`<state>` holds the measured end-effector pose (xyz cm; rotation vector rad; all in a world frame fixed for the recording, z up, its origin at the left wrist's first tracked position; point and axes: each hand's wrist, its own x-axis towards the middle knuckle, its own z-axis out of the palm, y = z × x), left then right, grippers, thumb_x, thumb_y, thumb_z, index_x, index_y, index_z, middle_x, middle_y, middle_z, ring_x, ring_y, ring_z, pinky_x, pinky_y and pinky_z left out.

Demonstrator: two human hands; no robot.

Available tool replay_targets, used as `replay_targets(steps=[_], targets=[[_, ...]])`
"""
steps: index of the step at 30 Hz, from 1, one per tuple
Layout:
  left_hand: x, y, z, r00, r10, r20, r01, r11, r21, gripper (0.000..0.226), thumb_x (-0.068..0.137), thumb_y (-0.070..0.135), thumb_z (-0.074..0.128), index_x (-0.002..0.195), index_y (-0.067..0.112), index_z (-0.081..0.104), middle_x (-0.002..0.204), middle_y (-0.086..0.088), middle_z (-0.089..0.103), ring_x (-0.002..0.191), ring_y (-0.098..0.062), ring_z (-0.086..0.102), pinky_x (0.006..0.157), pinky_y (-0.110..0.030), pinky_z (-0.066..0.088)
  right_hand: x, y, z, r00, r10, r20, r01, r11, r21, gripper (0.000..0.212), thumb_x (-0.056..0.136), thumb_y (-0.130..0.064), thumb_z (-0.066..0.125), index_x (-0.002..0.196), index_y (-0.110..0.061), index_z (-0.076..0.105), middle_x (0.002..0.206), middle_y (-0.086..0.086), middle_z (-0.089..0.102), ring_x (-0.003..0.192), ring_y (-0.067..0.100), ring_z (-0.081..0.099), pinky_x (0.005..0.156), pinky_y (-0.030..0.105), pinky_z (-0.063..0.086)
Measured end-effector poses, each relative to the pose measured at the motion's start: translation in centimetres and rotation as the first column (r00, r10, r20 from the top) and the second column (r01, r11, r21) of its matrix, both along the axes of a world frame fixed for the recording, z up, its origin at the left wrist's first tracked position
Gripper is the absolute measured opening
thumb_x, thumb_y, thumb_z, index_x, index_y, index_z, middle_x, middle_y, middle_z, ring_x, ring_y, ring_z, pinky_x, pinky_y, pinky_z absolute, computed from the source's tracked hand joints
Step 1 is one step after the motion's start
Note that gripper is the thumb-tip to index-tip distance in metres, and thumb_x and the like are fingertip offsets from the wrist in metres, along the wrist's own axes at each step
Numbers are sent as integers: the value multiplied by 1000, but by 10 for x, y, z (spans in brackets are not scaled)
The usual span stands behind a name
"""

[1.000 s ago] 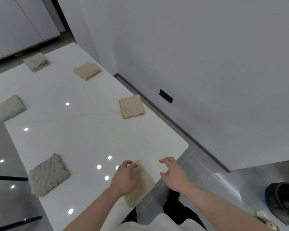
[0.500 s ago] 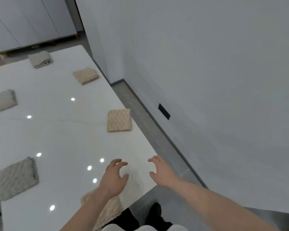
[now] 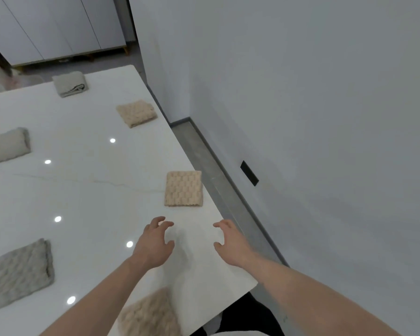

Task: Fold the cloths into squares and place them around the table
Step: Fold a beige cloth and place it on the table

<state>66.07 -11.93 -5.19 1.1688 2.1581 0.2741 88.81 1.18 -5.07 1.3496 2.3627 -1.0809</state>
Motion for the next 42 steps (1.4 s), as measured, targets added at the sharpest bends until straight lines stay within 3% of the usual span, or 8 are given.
replay_targets(steps=[7, 10, 13, 19, 23, 29, 33, 42], targets=[[-24, 39, -21, 997, 71, -32, -70, 997, 30, 67, 92, 30, 63, 154, 27, 38, 168, 2, 16, 144, -28, 33, 109, -43, 45, -38, 48, -16, 997, 76, -23, -76, 997, 28, 62, 95, -27, 57, 151, -30, 31, 158, -13, 17, 112, 16, 59, 95, 32, 50], [-34, 57, -34, 995, 66, -79, -61, 996, 62, 69, 94, 35, 61, 157, 28, 33, 169, 3, 12, 147, -29, 29, 112, -44, 43, -56, 62, -29, 996, 70, -58, -66, 996, 61, 66, 94, -27, 57, 153, -30, 27, 161, -11, 13, 137, 17, 42, 106, 33, 45], [-48, 71, -56, 989, 76, -129, -58, 990, 132, 71, 96, 44, 55, 159, 29, 26, 170, 3, 12, 150, -28, 26, 117, -45, 36, -72, 70, -45, 992, 57, -112, -49, 996, 78, 66, 94, -26, 59, 152, -32, 27, 163, -12, 10, 145, 14, 30, 107, 30, 43], [-51, 75, -109, 982, 40, -185, -13, 989, 147, 78, 96, 63, 26, 165, 30, 7, 171, 5, 11, 158, -23, 11, 128, -42, 13, -91, 73, -80, 987, 56, -151, -40, 994, 102, 65, 95, -29, 59, 152, -34, 28, 161, -12, 14, 144, 10, 28, 115, 30, 37], [-39, 66, -127, 969, 52, -239, -1, 978, 210, 77, 103, 53, 37, 165, 27, 1, 172, 9, -1, 159, -16, -5, 128, -41, 1, -96, 68, -102, 982, 86, -168, -48, 975, 218, 65, 95, -37, 55, 154, -34, 28, 155, -16, 28, 142, 6, 26, 119, 25, 26], [-36, 66, -134, 965, 119, -235, -56, 964, 259, 83, 96, 45, 54, 164, 19, 15, 171, 8, 11, 159, -13, 3, 129, -41, 7, -98, 68, -114, 950, 15, -311, 70, 963, 260, 49, 93, -48, 56, 139, -42, 39, 139, -25, 40, 129, -1, 36, 110, 29, 38], [-38, 66, -134, 964, 128, -232, -67, 965, 253, 83, 95, 45, 53, 164, 21, 15, 171, 9, 11, 159, -13, 2, 129, -41, 6, -110, 75, -115, 912, -141, -384, 227, 956, 188, 62, 92, -52, 62, 146, -40, 35, 138, -24, 42, 126, 0, 41, 107, 29, 40], [-37, 67, -133, 965, 119, -233, -63, 970, 234, 81, 96, 46, 50, 165, 24, 13, 172, 11, 5, 159, -12, -2, 128, -42, 5, -151, 118, -120, 941, 47, -334, 65, 947, 315, 60, 100, -18, 53, 152, -38, 33, 139, -17, 45, 120, 5, 45, 105, 37, 44]])
